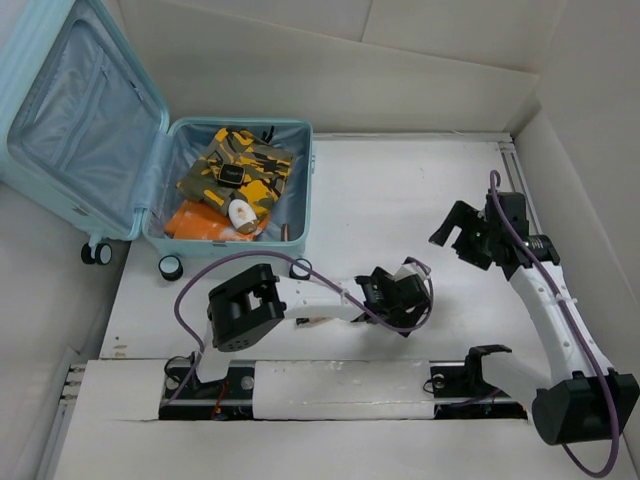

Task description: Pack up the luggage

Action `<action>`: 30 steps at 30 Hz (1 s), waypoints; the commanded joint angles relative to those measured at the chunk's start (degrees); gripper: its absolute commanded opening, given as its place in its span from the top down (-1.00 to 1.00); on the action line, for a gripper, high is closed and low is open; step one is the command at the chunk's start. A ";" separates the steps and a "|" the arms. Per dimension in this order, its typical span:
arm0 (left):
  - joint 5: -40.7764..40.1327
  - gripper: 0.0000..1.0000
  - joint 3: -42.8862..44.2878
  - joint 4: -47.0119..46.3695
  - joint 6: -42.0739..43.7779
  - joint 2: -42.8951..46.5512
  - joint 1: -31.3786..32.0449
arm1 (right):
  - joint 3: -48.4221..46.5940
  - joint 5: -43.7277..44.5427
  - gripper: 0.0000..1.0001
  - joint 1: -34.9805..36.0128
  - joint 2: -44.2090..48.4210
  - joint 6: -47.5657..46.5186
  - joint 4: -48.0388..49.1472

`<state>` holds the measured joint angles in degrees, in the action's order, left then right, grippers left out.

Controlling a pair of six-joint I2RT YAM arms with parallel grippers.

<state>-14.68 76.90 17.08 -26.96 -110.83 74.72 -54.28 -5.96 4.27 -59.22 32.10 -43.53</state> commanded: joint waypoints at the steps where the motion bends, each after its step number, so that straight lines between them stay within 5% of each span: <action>1: -2.29 -0.89 2.99 0.76 -2.39 -1.66 -0.10 | -1.01 -3.53 -0.88 -0.23 2.61 -1.95 0.46; 7: -4.13 -0.87 5.63 1.99 -4.76 -6.42 -0.10 | 0.14 -5.73 -0.88 -0.76 3.24 -4.49 -0.07; 11: -3.08 -0.62 5.63 1.38 -6.44 -7.65 -0.71 | 0.14 -6.79 -0.88 -1.81 3.24 -5.81 -0.68; 17: -3.34 0.23 3.43 0.75 -8.46 -6.08 -1.94 | -1.70 -8.36 -0.88 -3.75 3.24 -7.84 -2.26; 24: -8.43 0.28 8.25 6.82 -8.46 6.40 -4.57 | -2.32 -10.91 -0.88 -3.75 2.71 -7.84 -1.57; 30: -8.97 0.28 9.50 7.27 -3.64 17.03 -22.13 | -0.30 -12.33 -0.88 -0.94 2.18 -6.70 1.60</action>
<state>-19.97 83.94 23.51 -33.30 -101.43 62.17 -54.28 -16.53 1.45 -57.06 25.32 -45.32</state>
